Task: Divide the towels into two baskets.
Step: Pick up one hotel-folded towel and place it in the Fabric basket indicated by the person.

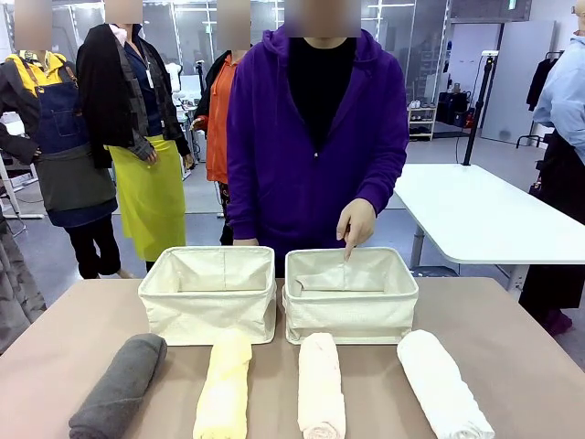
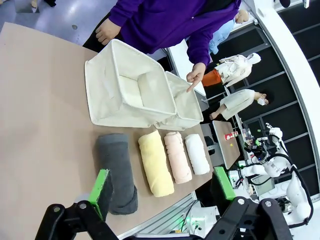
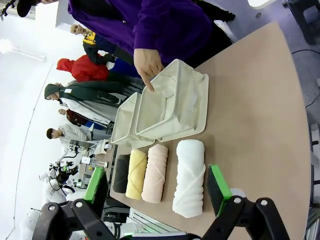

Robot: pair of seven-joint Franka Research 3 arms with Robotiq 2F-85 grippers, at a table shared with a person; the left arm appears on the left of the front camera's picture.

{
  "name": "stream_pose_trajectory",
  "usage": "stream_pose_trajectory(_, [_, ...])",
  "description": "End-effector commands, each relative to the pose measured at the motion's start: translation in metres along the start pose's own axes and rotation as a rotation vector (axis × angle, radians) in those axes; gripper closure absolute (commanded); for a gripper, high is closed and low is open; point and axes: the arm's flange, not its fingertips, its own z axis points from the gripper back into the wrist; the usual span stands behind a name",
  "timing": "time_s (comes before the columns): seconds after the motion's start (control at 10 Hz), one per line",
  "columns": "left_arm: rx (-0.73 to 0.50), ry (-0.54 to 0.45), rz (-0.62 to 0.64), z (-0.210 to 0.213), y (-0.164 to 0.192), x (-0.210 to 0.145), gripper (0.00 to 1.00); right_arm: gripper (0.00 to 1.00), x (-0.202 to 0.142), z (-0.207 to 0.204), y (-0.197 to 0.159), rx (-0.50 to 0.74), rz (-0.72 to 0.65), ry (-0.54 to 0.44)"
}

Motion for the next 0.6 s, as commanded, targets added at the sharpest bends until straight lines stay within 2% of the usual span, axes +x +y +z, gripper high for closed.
stream_pose_trajectory(0.0, [-0.018,-0.006,-0.015,0.002,0.000,0.001,0.00,0.00,0.000,0.001,0.000,0.015,0.019,-0.013])
stream_pose_trajectory(0.4, [-0.018,-0.006,-0.015,0.002,0.000,0.001,0.00,0.00,0.000,0.000,0.000,0.001,0.000,-0.001])
stream_pose_trajectory(0.5, [-0.018,-0.006,-0.015,0.002,0.000,0.001,0.00,0.00,0.002,-0.019,0.021,-0.073,0.016,0.058])
